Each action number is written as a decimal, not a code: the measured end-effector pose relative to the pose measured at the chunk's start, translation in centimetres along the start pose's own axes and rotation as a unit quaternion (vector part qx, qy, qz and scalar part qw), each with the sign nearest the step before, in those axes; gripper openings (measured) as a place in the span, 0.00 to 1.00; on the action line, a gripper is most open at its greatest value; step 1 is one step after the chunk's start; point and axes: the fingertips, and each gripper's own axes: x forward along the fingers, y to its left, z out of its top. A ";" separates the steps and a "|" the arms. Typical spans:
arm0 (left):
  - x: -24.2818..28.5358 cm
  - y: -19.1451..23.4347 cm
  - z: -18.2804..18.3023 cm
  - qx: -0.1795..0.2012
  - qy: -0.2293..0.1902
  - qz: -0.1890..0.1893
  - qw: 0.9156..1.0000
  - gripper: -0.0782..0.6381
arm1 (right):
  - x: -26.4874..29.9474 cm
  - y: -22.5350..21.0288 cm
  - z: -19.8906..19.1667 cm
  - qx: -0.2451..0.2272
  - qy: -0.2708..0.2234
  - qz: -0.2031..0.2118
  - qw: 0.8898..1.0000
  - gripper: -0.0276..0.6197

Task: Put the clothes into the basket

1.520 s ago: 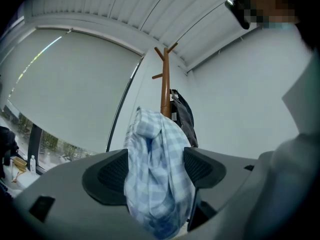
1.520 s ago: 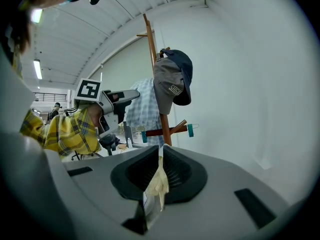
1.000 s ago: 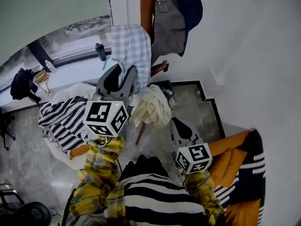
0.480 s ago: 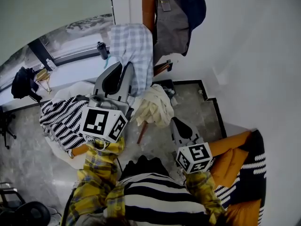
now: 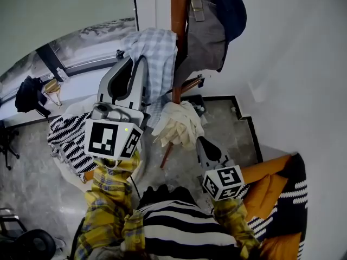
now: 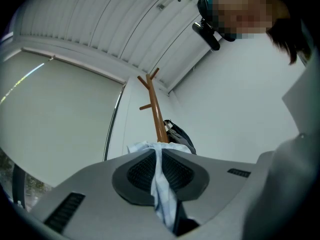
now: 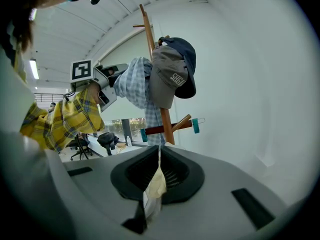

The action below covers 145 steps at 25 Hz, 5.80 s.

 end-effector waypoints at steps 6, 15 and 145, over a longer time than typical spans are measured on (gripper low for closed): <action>0.9 1.8 1.6 0.031 -0.016 0.016 0.999 0.18 | 0.5 0.1 0.0 -0.001 0.000 0.002 1.000 0.09; -0.7 6.0 2.9 0.055 -0.023 0.091 0.994 0.18 | 0.8 0.4 0.6 -0.012 -0.004 0.018 1.000 0.09; -49.5 -2.5 -8.4 -0.103 0.342 0.259 0.897 0.19 | -5.5 26.5 -11.9 -0.070 0.113 0.278 0.951 0.09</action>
